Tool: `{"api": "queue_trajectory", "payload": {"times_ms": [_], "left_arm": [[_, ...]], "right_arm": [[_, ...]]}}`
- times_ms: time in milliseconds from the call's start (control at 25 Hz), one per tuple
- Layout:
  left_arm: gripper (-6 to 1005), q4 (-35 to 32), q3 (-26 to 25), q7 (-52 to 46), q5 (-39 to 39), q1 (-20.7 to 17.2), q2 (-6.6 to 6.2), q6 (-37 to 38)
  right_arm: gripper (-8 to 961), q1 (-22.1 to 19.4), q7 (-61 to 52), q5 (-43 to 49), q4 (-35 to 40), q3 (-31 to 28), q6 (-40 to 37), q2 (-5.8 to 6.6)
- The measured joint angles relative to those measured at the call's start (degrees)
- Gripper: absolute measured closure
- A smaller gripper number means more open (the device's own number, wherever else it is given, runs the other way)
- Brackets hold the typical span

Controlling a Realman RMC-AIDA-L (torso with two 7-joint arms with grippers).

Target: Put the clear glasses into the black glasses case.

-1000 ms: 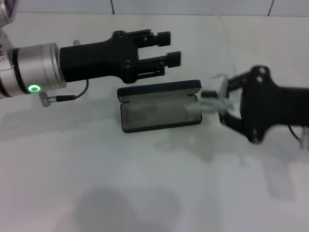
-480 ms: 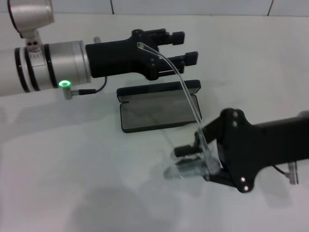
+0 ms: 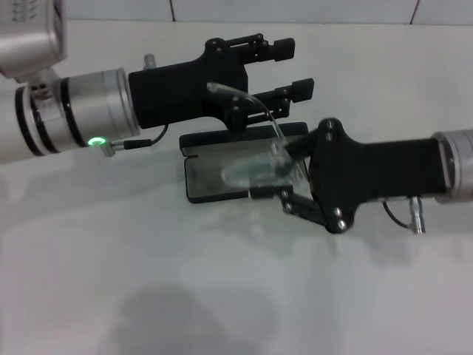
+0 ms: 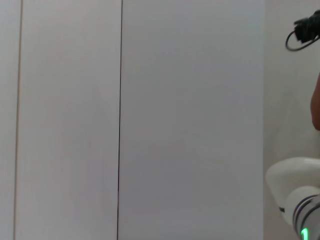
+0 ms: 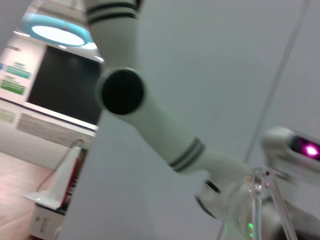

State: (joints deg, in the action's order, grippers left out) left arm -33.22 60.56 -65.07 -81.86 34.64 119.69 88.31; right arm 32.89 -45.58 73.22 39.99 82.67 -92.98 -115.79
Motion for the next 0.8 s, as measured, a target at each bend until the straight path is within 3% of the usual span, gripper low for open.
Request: {"api": "queue_trajectory", "payload": {"times_ms": [280,800], "left_arm": [[373,0.07,0.00,3.13,2.57,-1.94,0.02,1.75],[373,-0.01,-0.21,4.19,2.36,-2.08,-0.06,1.47]], "right_arm": [[839,0.80,-6.29,-0.02,-0.24,0.03,3.64,0.18],[839,0.07,-8.25,1.14,1.66,-0.12,5.90,0.52]]}}
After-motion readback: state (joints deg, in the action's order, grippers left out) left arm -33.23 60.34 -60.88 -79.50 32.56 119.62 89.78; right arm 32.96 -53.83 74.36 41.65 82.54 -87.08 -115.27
